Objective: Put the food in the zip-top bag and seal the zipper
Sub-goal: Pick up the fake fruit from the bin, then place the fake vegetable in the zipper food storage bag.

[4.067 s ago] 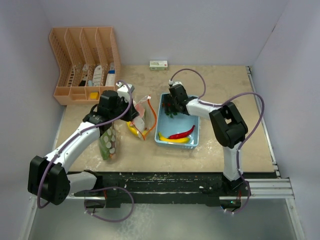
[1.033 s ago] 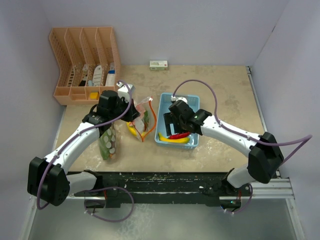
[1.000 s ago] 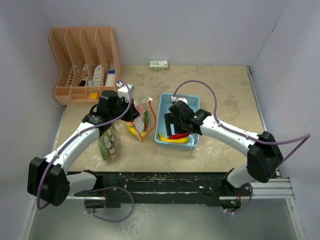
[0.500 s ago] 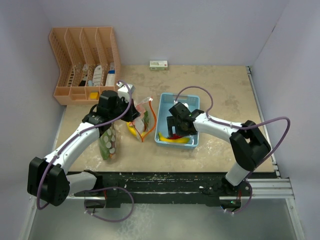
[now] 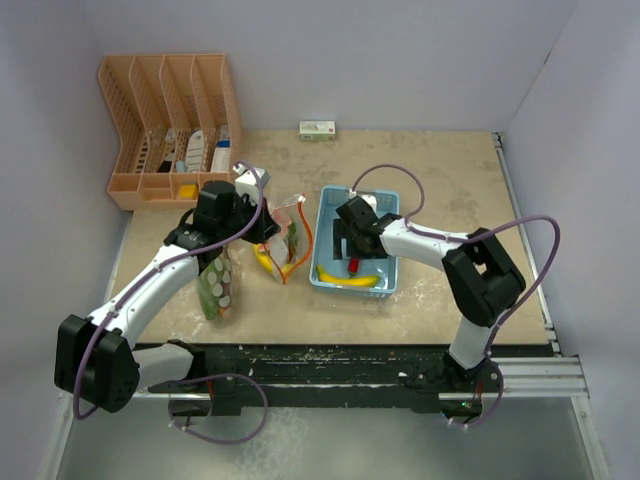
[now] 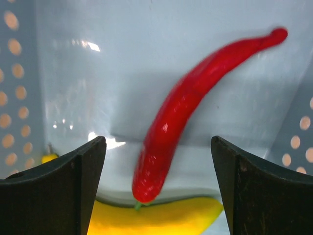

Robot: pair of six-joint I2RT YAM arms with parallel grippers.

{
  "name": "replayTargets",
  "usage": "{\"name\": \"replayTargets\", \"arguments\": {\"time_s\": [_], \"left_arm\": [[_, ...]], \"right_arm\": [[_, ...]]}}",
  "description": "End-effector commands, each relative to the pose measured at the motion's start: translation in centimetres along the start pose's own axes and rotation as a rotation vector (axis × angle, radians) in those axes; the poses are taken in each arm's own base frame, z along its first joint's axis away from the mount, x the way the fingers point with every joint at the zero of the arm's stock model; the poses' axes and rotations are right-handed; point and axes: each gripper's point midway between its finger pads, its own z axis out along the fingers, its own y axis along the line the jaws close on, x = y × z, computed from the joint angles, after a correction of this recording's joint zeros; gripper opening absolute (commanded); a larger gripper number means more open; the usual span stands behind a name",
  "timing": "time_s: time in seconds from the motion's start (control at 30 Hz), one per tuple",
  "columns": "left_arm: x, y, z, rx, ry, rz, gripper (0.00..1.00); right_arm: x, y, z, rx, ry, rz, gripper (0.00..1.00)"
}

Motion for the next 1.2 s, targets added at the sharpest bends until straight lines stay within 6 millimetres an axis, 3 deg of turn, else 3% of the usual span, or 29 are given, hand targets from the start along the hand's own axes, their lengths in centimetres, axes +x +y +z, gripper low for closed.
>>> {"name": "replayTargets", "arguments": {"time_s": [0.0,0.2,0.33,0.43,0.5,0.57,0.77,0.9,1.03,1.17], "left_arm": [[-2.9,-1.1,-1.0,0.030,-0.096,0.037,0.00],[-2.9,-1.1,-1.0,0.032,-0.095,0.037,0.00],[-2.8,-1.1,-1.0,0.033,-0.094,0.036,0.00],[-2.8,-1.0,-0.9,0.027,-0.092,0.034,0.00],[-2.6,-0.9,-0.9,0.023,-0.087,0.032,0.00],[-2.5,-0.7,-0.8,0.017,-0.084,0.030,0.00],[-2.8,-0.6,-0.9,0.006,-0.091,0.033,0.00],[-3.0,-0.7,-0.7,0.009,-0.097,0.032,0.00],[-3.4,-0.7,-0.7,0.012,-0.102,0.033,0.00],[-3.7,-0.7,-0.8,0.005,-0.115,0.036,0.00]], "right_arm": [[-4.4,1.1,-0.1,0.009,-0.128,0.057,0.87],[-3.5,1.2,0.7,0.001,-0.102,0.058,0.56],[-3.3,0.6,0.1,0.010,-0.112,0.055,0.15],[-3.8,0.0,-1.1,0.022,-0.142,0.051,0.03],[-4.9,0.5,-2.5,-0.019,-0.194,0.030,0.00],[-5.7,2.7,-4.6,-0.171,-0.241,0.003,0.00],[-7.1,8.3,-15.5,-0.630,-0.492,-0.075,0.00],[-6.1,11.0,-21.4,-0.860,-0.582,-0.191,0.00],[-4.0,13.1,-23.6,-1.053,-0.550,-0.270,0.00],[-2.2,14.9,-22.3,-1.123,-0.448,-0.303,0.00]]}}
